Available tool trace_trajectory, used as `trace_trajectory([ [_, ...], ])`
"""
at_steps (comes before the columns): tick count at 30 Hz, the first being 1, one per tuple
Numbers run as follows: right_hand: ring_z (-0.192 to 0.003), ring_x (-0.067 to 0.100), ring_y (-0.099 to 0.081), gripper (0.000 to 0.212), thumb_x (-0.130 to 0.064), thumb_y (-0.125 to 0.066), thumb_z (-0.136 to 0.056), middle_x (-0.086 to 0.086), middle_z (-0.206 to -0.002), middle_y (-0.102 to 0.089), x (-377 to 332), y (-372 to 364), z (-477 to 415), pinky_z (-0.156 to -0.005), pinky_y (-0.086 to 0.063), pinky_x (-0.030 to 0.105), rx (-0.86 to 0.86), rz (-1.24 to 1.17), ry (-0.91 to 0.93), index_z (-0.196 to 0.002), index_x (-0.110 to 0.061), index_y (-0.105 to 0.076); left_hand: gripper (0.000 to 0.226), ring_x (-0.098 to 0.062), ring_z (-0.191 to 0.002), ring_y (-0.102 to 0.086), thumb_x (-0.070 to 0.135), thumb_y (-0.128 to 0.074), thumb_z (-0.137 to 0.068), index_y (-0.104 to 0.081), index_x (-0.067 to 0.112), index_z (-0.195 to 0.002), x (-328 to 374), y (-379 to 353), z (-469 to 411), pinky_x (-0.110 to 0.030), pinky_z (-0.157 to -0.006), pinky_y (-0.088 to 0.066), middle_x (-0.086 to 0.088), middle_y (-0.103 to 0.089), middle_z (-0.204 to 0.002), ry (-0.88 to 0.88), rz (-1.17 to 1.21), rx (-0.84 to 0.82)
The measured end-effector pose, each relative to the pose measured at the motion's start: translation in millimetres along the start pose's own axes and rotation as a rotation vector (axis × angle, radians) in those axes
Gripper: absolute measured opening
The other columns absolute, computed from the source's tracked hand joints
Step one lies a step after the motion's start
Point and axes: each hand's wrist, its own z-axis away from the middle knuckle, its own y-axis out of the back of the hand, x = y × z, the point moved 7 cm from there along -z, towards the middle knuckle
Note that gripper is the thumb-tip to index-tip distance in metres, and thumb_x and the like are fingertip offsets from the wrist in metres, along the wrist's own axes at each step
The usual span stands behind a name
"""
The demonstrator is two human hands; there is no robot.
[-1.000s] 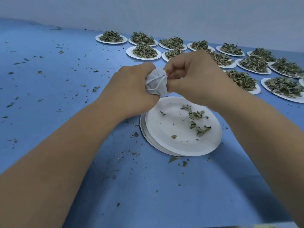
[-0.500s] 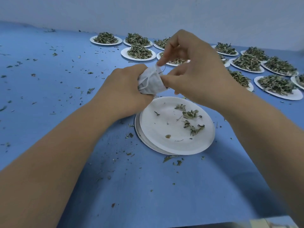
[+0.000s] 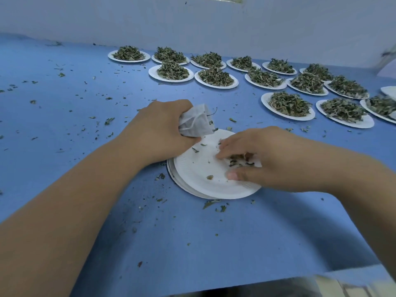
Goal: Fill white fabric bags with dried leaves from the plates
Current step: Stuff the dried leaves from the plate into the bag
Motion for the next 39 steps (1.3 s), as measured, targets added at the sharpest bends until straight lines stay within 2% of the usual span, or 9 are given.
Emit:
trace_trajectory([
  [3, -0.095, -0.015, -0.057, 0.030, -0.028, -0.073, -0.092, -0.025, -0.125, -0.064, 0, 11, 1, -0.089, -0.046, 0.010, 0.129, -0.082, -0.015, -0.120, -0.039, -0.072, 0.042, -0.007, -0.067, -0.048, 0.052, -0.074, -0.078, -0.038, 0.032, -0.070, 0, 1, 0, -0.029, -0.056, -0.032, 0.010, -0.051, -0.068, -0.007, 0.014, 0.010],
  [5, -0.103, -0.011, -0.055, 0.033, -0.041, -0.071, -0.089, -0.025, -0.127, -0.061, -3, 18, 2, -0.087, -0.045, 0.010, 0.185, -0.065, 0.006, -0.123, -0.040, -0.070, 0.043, -0.006, -0.064, -0.045, 0.051, -0.075, -0.078, -0.037, 0.032, -0.069, 1, 1, 0, -0.029, -0.055, -0.029, 0.010, -0.049, -0.066, -0.015, 0.026, 0.011],
  [10, -0.098, -0.024, -0.047, 0.042, -0.054, -0.067, -0.088, -0.033, -0.134, -0.052, 5, 2, 0, -0.083, -0.038, 0.010, -0.039, 0.005, -0.115, -0.130, -0.051, -0.062, 0.042, -0.007, -0.062, -0.045, 0.050, -0.075, -0.079, -0.038, 0.031, -0.070, 1, 0, 0, -0.028, -0.054, -0.030, 0.009, -0.049, -0.066, -0.024, 0.011, 0.019],
  [16, -0.090, -0.016, -0.061, 0.020, -0.018, -0.076, -0.088, -0.032, -0.090, -0.072, 2, 10, -4, -0.082, -0.052, 0.015, 0.186, -0.063, -0.179, -0.093, -0.036, -0.082, 0.043, -0.009, -0.062, -0.046, 0.049, -0.073, -0.081, -0.036, 0.030, -0.070, 3, 0, 0, -0.029, -0.054, -0.031, 0.008, -0.048, -0.066, -0.046, -0.010, 0.020],
  [19, -0.068, -0.015, -0.062, 0.017, -0.020, -0.080, -0.085, -0.032, -0.069, -0.069, 6, 31, -8, -0.057, -0.045, 0.003, 0.370, -0.199, -0.198, -0.083, -0.036, -0.082, 0.043, -0.009, -0.061, -0.046, 0.049, -0.074, -0.080, -0.037, 0.029, -0.070, 3, 4, 0, -0.029, -0.054, -0.029, 0.008, -0.049, -0.066, -0.033, 0.014, 0.035],
  [23, -0.065, -0.009, -0.066, 0.017, -0.019, -0.082, -0.084, -0.028, -0.074, -0.071, -9, 64, -26, -0.058, -0.046, 0.003, 0.579, -0.373, -0.094, -0.081, -0.036, -0.079, 0.034, -0.004, -0.059, -0.046, 0.054, -0.071, -0.073, -0.040, 0.041, -0.069, 1, 12, -1, -0.028, -0.053, -0.028, 0.017, -0.053, -0.067, 0.005, 0.080, 0.074],
  [31, -0.070, 0.009, -0.068, 0.014, -0.003, -0.069, -0.074, -0.006, -0.076, -0.071, -38, 65, -66, -0.066, -0.054, 0.026, 0.592, -0.332, 0.032, -0.077, -0.016, -0.067, 0.023, 0.002, -0.052, -0.045, 0.060, -0.059, -0.065, -0.042, 0.044, -0.063, -7, 18, -6, -0.013, -0.046, -0.033, 0.030, -0.050, -0.059, 0.057, 0.170, 0.169],
  [35, -0.070, -0.008, -0.060, 0.017, -0.013, -0.062, -0.093, -0.015, -0.071, -0.069, -38, 61, -72, -0.061, -0.038, 0.006, 0.494, -0.361, 0.079, -0.090, -0.029, -0.064, 0.033, 0.009, -0.061, -0.050, 0.042, -0.078, -0.071, -0.047, 0.031, -0.068, -21, 19, -9, -0.006, -0.054, -0.037, 0.032, -0.055, -0.068, 0.103, 0.247, 0.214],
  [39, -0.067, 0.005, -0.058, 0.013, -0.016, -0.053, -0.095, 0.011, -0.093, -0.071, -40, 63, -76, -0.064, -0.045, 0.016, 0.471, -0.598, 0.094, -0.095, -0.023, -0.064, 0.026, 0.008, -0.061, -0.052, 0.040, -0.077, -0.072, -0.051, 0.037, -0.069, -24, 25, -8, -0.005, -0.054, -0.038, 0.028, -0.058, -0.068, 0.141, 0.311, 0.226],
])
